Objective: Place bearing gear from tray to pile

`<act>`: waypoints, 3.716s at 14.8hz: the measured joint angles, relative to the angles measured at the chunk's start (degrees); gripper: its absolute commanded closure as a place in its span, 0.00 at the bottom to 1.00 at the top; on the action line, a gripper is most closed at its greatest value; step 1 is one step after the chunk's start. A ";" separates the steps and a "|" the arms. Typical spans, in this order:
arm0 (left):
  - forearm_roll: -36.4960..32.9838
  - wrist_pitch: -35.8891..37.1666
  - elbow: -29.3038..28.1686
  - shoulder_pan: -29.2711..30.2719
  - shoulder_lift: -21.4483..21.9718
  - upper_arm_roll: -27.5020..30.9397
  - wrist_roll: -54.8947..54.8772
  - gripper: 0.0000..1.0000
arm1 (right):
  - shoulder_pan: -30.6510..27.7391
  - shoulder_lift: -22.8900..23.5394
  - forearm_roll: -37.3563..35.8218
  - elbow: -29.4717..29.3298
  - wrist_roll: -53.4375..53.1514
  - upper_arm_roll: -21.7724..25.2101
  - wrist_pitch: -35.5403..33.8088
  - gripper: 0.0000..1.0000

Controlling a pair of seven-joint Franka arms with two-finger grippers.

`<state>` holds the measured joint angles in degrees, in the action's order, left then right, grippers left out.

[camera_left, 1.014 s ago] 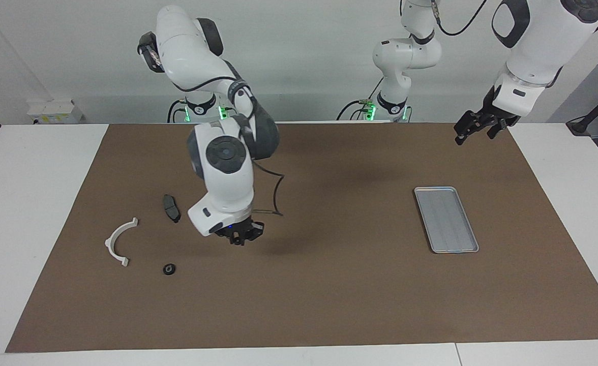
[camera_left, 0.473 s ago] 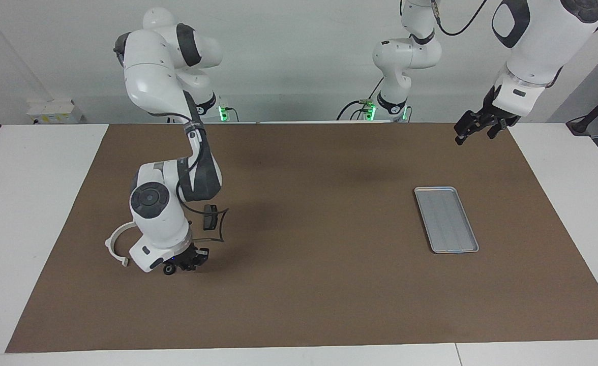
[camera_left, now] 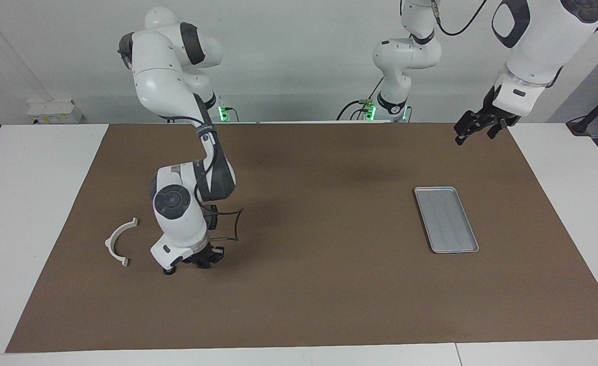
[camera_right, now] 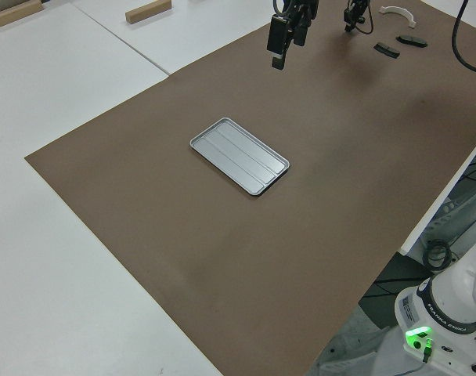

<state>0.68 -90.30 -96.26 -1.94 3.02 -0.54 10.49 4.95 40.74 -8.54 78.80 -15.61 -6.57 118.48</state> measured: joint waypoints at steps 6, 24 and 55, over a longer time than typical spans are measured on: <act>0.00 0.00 0.00 0.00 0.00 0.00 0.00 0.00 | -0.09 -2.00 0.14 5.36 -0.91 0.09 6.73 0.00; 0.00 0.00 0.00 0.00 0.00 0.00 0.00 0.00 | -1.93 -22.32 0.14 5.26 2.99 -1.49 -12.47 0.00; 0.00 0.00 0.00 0.00 0.00 0.00 0.00 0.00 | -10.54 -48.40 8.21 17.77 12.04 -1.10 -31.63 0.00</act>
<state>0.68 -90.30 -96.26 -1.94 3.02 -0.54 10.49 -5.59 -7.66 -0.33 96.57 -3.57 -7.68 86.84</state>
